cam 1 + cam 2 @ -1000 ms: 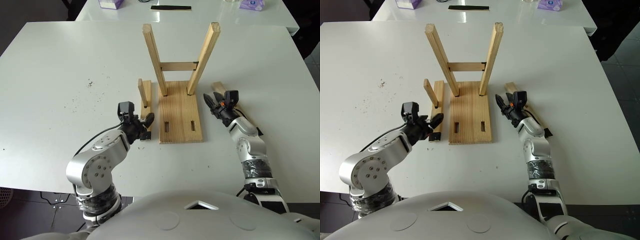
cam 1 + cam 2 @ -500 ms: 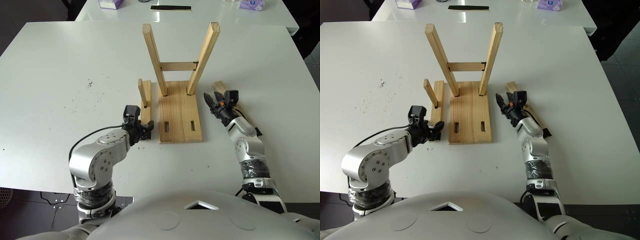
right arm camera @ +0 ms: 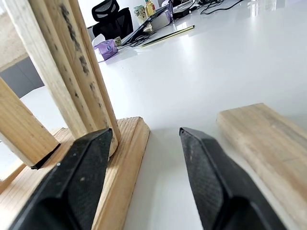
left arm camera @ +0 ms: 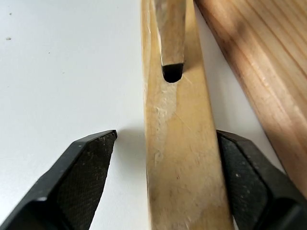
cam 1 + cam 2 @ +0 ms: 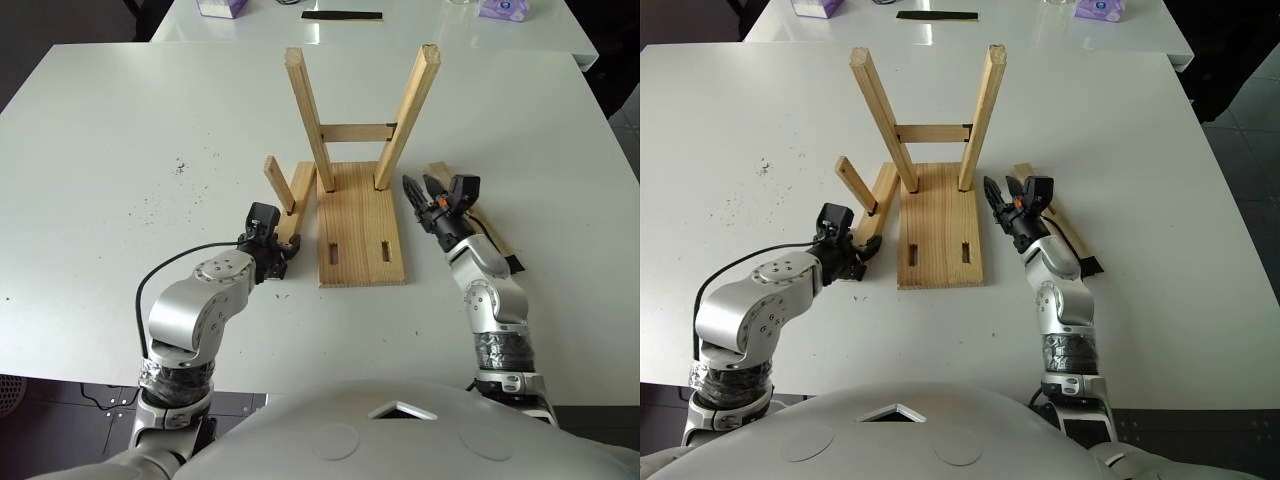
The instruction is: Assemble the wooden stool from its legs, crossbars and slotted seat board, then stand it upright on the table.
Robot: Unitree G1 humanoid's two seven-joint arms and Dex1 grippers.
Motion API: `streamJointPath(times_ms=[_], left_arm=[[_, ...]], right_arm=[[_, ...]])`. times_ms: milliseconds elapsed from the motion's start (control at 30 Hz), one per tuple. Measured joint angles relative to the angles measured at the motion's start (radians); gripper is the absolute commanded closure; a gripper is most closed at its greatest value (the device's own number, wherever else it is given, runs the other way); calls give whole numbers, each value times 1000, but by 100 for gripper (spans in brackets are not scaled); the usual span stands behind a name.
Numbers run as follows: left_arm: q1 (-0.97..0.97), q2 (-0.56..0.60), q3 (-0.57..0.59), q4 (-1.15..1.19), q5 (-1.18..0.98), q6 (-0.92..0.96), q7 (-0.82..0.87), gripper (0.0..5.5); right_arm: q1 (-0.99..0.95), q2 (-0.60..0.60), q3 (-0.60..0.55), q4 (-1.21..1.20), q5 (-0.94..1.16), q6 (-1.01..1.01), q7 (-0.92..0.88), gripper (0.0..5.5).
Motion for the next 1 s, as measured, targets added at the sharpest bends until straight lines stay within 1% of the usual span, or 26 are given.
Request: streamJointPath(times_ms=[33,233,333,567,700,800,900,1000], left_arm=[[0,-2,0,2,1,-5,-1,218],[25,-39,30,-13,4,-5,-9,301],[43,-39,34,-27,3,-8,-29,344],[42,-23,0,20,25,-106,-61,349],[38,-42,27,72,36,-188,-68,349],[35,-82,111,76,2,-193,-71,349],[13,-146,277,19,-104,-165,-73,349],[-55,-218,474,-9,-288,-162,-71,349]], right_arm=[[0,0,0,1,0,0,-1,290],[0,-6,-8,13,-1,0,-3,290],[0,-10,-15,16,-1,0,-5,290],[-16,-12,-19,22,-3,0,-8,290],[-23,-12,-25,22,-3,0,-9,290],[-18,-17,-33,10,-1,0,-7,290],[-9,-22,-41,-32,16,12,-2,290],[-16,-35,-84,-69,81,51,3,290]])
